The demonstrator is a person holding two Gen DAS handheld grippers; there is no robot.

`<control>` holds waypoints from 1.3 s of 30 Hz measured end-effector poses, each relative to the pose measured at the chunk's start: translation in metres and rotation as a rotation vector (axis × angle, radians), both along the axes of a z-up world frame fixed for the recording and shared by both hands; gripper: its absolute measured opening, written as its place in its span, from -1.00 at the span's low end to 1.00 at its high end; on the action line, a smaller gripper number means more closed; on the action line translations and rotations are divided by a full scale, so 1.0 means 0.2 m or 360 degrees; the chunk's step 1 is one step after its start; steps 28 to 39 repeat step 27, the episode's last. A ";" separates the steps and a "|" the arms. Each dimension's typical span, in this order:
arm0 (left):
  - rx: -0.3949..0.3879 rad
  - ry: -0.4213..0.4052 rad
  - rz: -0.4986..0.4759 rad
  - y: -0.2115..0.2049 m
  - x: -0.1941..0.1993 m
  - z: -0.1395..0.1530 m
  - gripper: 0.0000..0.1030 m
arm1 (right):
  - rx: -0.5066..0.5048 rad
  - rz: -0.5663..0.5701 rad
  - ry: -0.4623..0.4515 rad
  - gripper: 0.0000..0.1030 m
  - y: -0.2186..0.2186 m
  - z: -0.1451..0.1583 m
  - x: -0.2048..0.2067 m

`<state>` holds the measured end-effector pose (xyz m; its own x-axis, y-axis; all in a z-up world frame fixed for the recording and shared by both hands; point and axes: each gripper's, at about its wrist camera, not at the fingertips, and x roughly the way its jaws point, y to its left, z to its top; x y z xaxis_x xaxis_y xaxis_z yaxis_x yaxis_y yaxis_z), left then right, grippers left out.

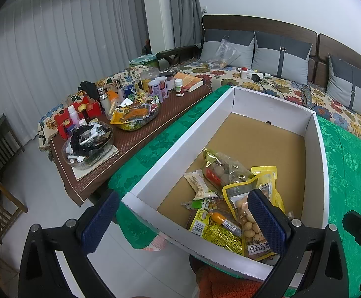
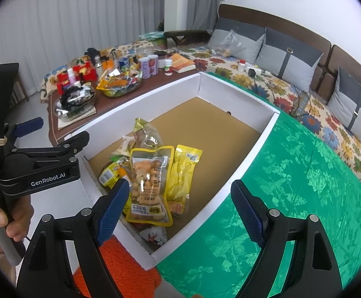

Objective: Organize snacks

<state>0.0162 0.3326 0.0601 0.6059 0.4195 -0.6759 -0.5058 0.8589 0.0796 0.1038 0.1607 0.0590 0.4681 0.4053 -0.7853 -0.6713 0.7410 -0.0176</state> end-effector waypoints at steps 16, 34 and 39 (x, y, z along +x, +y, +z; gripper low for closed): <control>0.0000 0.0000 -0.0001 0.00 0.00 0.00 0.98 | -0.0003 -0.0001 -0.0001 0.68 0.01 0.00 0.00; -0.0047 -0.0038 -0.0039 0.01 0.00 -0.02 0.98 | -0.0015 0.0009 0.0004 0.68 0.01 -0.01 -0.01; -0.0047 -0.0038 -0.0039 0.01 0.00 -0.02 0.98 | -0.0015 0.0009 0.0004 0.68 0.01 -0.01 -0.01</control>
